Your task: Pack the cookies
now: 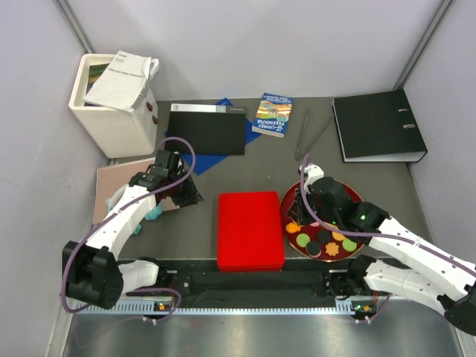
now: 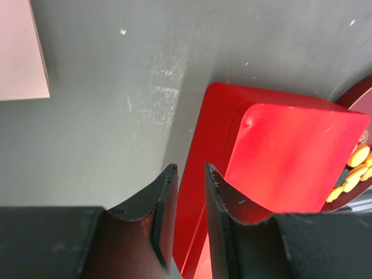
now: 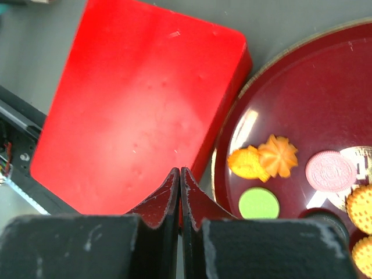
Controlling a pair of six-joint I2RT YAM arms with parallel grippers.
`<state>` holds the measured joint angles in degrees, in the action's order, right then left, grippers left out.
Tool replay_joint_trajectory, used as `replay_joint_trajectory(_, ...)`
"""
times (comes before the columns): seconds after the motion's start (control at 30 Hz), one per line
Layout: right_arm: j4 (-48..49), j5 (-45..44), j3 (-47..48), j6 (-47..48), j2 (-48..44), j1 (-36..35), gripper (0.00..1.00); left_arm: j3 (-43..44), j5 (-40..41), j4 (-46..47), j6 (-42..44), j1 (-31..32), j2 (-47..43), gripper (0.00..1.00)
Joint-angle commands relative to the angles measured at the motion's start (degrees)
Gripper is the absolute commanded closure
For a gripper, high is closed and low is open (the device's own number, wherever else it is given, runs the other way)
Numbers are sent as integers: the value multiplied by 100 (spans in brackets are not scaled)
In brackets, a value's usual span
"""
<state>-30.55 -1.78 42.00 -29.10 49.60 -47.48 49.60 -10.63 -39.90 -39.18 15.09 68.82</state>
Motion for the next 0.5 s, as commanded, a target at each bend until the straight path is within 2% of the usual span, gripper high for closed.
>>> replay_joint_trajectory(0.0,-74,-200,-157,-8,-223,-33,100,366,149,88,147,2,88,69)
replay_joint_trajectory(0.13,-109,-209,-262,71,-390,-42,100,418,219,35,191,-15,97,69)
replay_joint_trajectory(0.33,-118,-709,-394,299,-864,-454,100,462,255,8,209,-41,150,69)
replay_joint_trajectory(0.47,-145,-744,-526,379,-953,-621,100,489,220,35,226,-59,246,69)
